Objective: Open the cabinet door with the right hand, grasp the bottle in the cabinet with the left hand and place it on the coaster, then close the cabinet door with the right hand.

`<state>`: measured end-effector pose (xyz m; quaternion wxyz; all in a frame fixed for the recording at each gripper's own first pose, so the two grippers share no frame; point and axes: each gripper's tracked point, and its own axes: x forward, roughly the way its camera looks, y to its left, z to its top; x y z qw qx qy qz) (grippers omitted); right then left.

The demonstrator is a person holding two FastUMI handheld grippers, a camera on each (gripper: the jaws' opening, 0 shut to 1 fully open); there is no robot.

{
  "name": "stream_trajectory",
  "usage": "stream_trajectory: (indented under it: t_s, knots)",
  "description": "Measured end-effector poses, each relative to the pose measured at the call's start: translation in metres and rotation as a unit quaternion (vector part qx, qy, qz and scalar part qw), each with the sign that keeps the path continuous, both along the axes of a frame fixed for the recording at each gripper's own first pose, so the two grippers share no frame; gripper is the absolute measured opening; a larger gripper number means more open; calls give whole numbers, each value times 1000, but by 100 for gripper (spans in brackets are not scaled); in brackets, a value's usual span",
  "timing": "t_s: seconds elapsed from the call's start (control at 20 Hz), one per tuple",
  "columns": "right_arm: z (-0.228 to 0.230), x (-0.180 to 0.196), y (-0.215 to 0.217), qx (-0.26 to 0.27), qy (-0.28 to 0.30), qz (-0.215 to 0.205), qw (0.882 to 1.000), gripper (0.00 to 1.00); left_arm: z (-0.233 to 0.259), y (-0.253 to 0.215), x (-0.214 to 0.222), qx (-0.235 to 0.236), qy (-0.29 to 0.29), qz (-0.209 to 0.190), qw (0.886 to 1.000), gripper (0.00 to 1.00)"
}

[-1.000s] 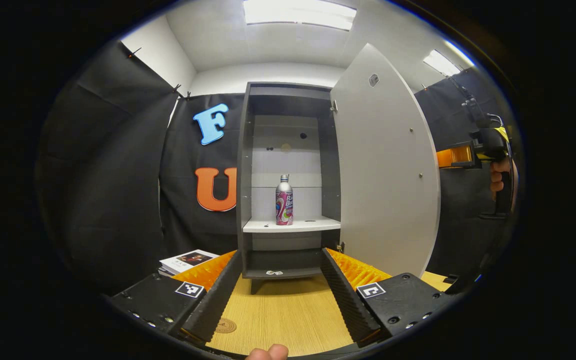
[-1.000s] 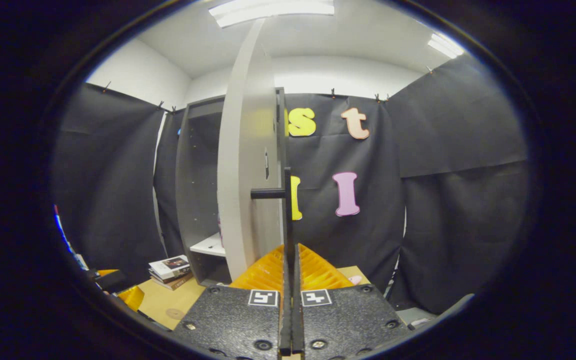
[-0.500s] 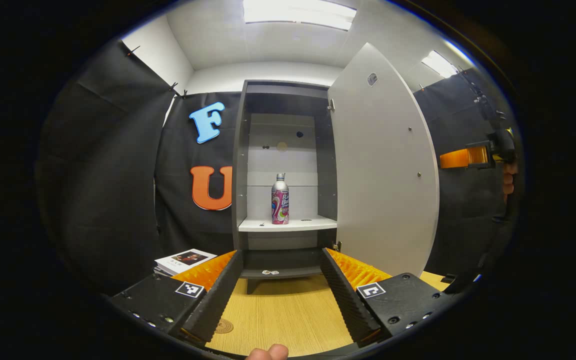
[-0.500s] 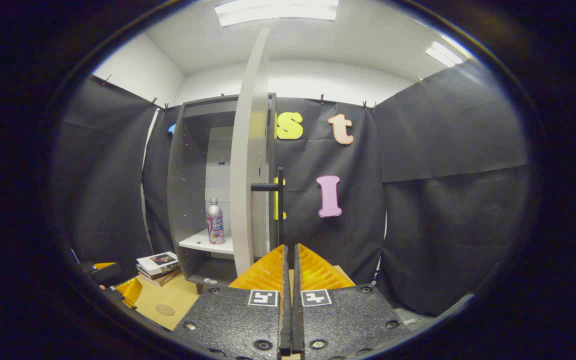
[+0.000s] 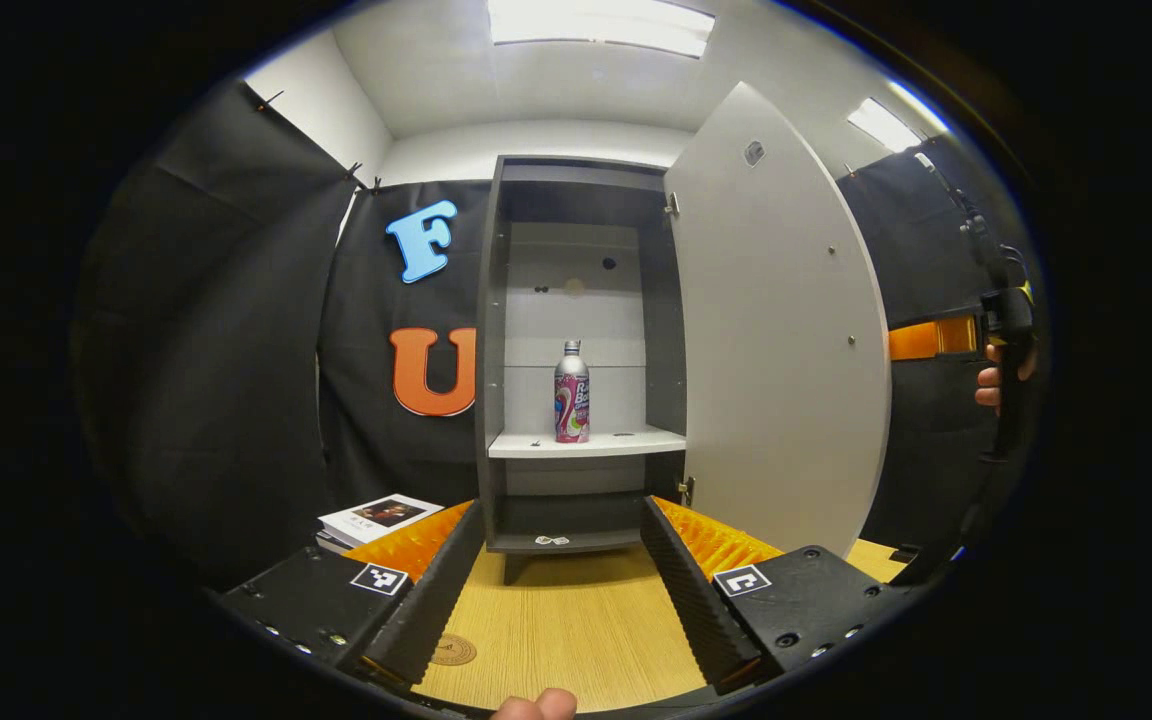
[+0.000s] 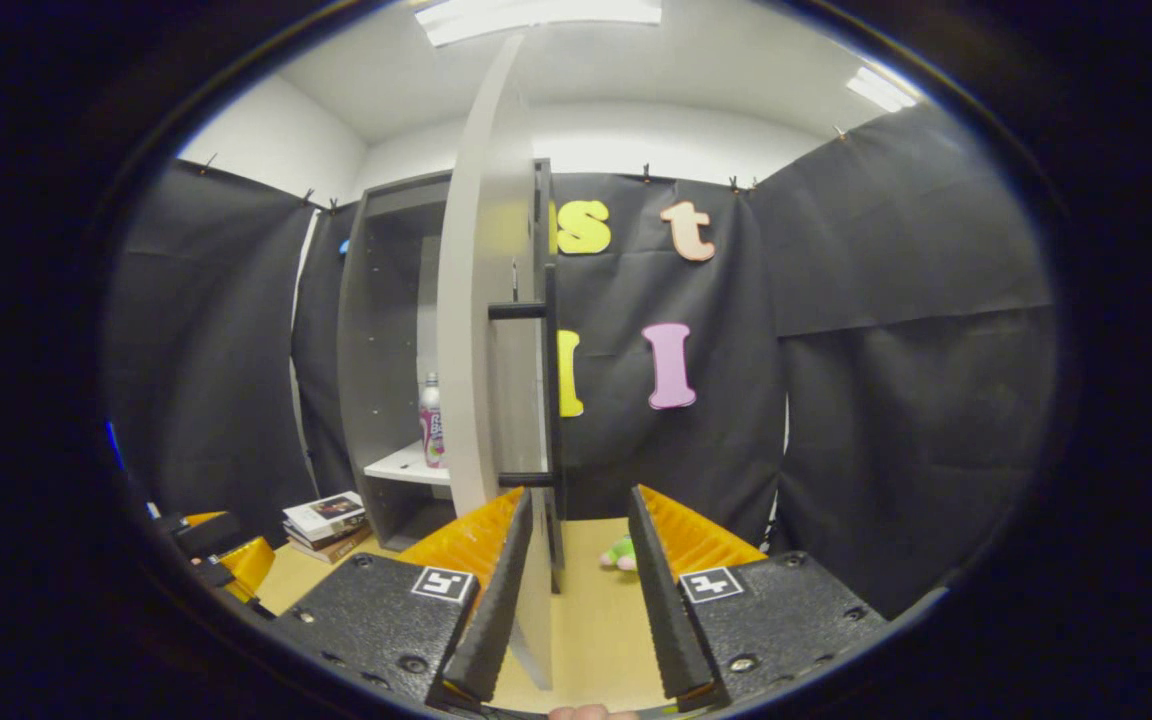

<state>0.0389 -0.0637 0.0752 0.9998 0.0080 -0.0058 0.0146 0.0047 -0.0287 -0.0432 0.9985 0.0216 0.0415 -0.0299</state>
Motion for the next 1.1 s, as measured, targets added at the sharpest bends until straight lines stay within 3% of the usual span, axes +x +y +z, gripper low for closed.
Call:
stream_trajectory:
  t_s: [0.15, 0.3, 0.75, 0.9, 1.1]
  knots:
    - [-2, 2, -1, 4, -2, 4, 1000, 68, 7, -4, 29, -8, -10, -8, 1000, 95]
    - [-4, 3, -1, 18, 3, 14, 1000, 68, 24, -7, 79, 7, -40, -11, 999, 95]
    - [-9, 10, -5, 13, 11, 12, 1000, 68, 33, -25, 268, -21, -30, -23, 999, 96]
    - [-10, 18, -7, 13, 17, 9, 1000, 69, 18, -21, 315, -24, -15, -7, 1000, 96]
    - [-12, 23, -6, 20, 25, 8, 999, 68, 14, -18, 357, 7, -25, 5, 1000, 96]
